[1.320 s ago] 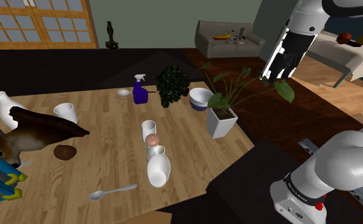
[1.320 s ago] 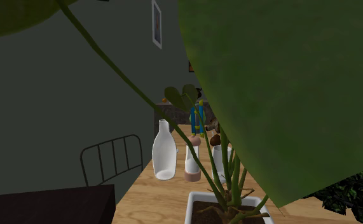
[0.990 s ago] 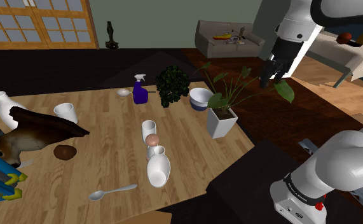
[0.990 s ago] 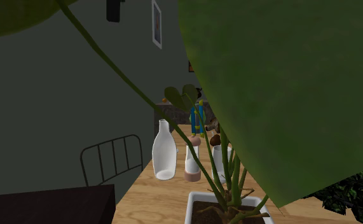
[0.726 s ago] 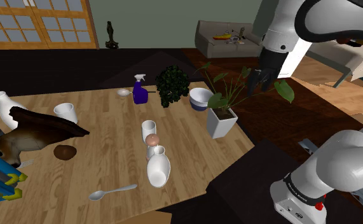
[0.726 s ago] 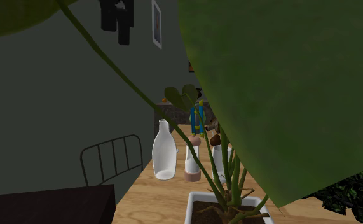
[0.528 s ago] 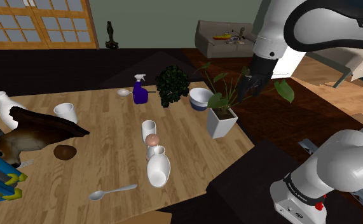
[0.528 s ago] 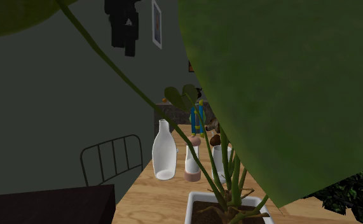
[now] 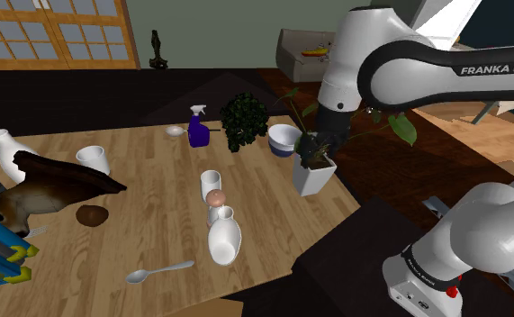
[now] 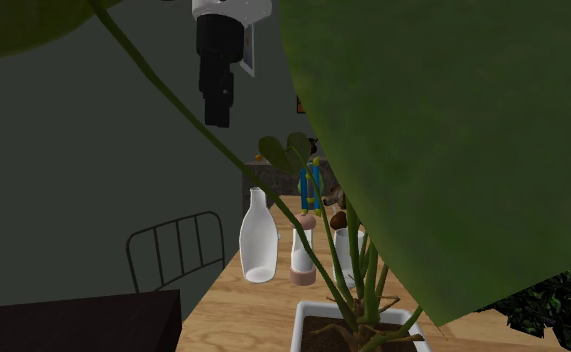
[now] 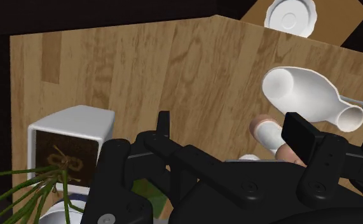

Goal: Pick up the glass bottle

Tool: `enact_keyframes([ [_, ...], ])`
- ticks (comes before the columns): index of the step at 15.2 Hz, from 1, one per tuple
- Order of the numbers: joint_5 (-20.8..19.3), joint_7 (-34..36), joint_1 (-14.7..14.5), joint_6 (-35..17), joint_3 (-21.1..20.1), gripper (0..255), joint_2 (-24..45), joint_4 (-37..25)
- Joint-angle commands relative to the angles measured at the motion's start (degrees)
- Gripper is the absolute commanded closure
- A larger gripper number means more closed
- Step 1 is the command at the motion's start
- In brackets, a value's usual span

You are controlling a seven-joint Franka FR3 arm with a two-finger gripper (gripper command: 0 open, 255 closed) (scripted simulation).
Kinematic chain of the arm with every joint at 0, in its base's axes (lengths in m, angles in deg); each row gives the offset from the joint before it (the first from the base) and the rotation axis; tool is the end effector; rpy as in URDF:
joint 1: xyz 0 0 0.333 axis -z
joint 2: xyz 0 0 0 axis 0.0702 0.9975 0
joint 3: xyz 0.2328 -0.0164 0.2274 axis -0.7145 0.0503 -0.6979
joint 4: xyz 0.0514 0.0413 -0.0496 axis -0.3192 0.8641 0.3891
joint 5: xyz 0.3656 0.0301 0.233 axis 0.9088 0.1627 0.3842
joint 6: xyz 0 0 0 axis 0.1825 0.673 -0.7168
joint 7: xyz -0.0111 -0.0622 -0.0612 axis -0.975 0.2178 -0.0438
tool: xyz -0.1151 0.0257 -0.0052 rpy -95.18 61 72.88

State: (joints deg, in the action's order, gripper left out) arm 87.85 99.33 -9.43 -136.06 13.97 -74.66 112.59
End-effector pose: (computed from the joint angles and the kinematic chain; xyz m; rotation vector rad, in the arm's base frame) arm 0.3863 0.2004 0.4688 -3.1178 0.1743 0.1025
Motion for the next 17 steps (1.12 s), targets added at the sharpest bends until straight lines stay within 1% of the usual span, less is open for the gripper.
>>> enact_keyframes([
  [1, 0.1, 2.6, -0.2, -2.7, -2.3, 0, 3.6, -1.3],
  [5, -0.5, 8.2, -0.5, -7.7, -6.9, 0, 10.7, -3.8],
  [9, -3.2, 14.6, -0.7, -12.3, -11.1, 0, 18.8, -7.4],
  [13, -8.3, 22.0, -1.5, -15.8, -14.3, 0, 28.0, -12.3],
  [17, -15.0, 29.8, -3.9, -18.0, -15.5, 0, 37.9, -18.5],
])
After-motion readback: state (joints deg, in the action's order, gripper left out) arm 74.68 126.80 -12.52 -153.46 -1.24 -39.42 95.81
